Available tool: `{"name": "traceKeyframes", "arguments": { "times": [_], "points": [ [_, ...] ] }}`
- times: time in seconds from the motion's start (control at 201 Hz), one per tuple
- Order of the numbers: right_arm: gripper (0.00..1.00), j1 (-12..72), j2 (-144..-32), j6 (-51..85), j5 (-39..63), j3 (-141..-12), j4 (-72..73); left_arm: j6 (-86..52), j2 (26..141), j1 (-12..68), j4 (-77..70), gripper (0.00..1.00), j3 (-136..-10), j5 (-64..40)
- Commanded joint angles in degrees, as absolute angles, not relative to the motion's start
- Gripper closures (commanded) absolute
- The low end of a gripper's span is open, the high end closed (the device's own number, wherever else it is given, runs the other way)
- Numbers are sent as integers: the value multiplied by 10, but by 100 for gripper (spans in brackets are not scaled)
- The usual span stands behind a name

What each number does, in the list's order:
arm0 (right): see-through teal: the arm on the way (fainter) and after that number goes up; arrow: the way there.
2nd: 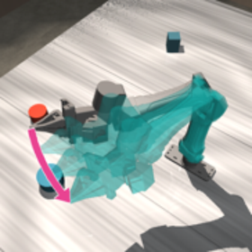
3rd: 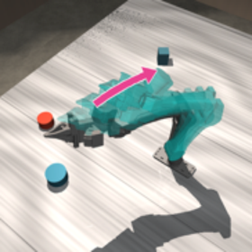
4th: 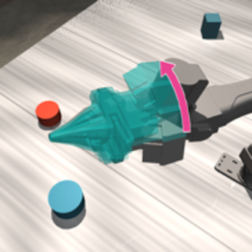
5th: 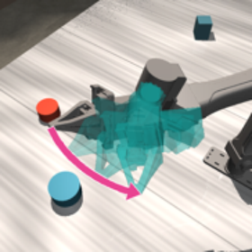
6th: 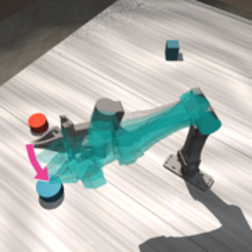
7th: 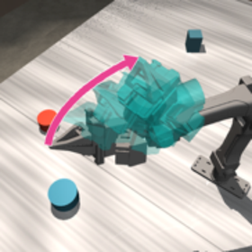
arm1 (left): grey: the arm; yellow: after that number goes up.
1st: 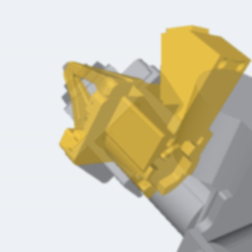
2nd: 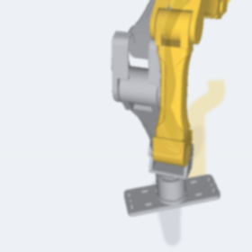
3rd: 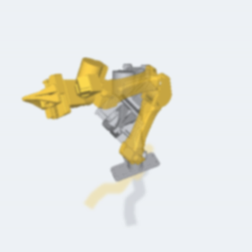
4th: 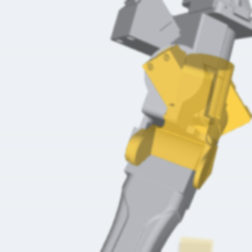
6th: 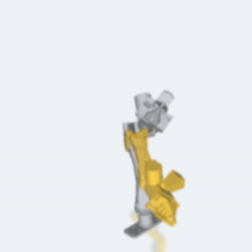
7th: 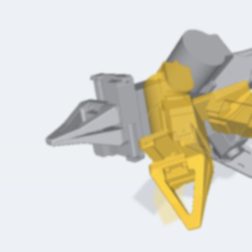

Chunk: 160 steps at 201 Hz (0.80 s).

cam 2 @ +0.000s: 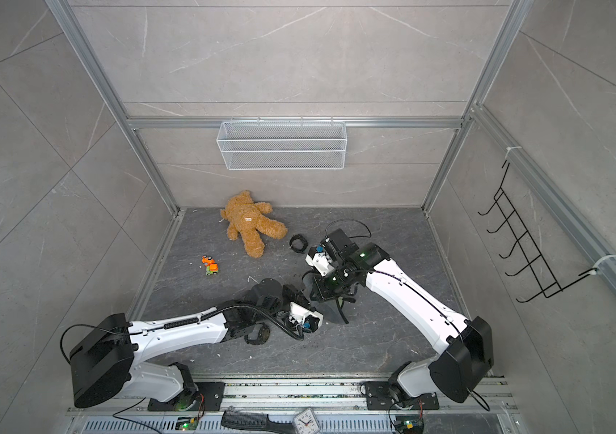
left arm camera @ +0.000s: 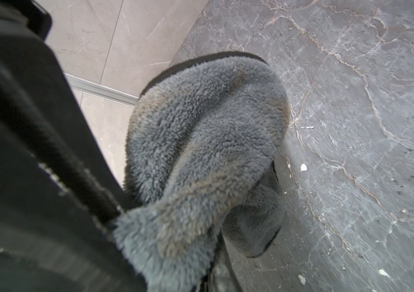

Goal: Wipe the watch dial
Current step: Wipe the dirt from the watch dial.

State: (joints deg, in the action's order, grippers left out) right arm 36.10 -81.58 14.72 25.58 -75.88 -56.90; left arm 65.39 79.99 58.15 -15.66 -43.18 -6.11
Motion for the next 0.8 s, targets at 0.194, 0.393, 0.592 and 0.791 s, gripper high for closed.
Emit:
{"name": "traceKeyframes", "arguments": {
  "times": [0.194,0.393,0.592,0.791],
  "points": [
    [100,357,-797,179,237,-691,-539,644,784,582,-215,100,-465,-52],
    [100,274,-770,158,189,-699,-600,571,788,582,-108,100,-469,-31],
    [100,235,-768,131,142,-765,-682,507,781,582,-99,100,-438,-37],
    [100,236,-768,131,210,-791,-681,499,765,582,-153,100,-410,-46]
  ]
}}
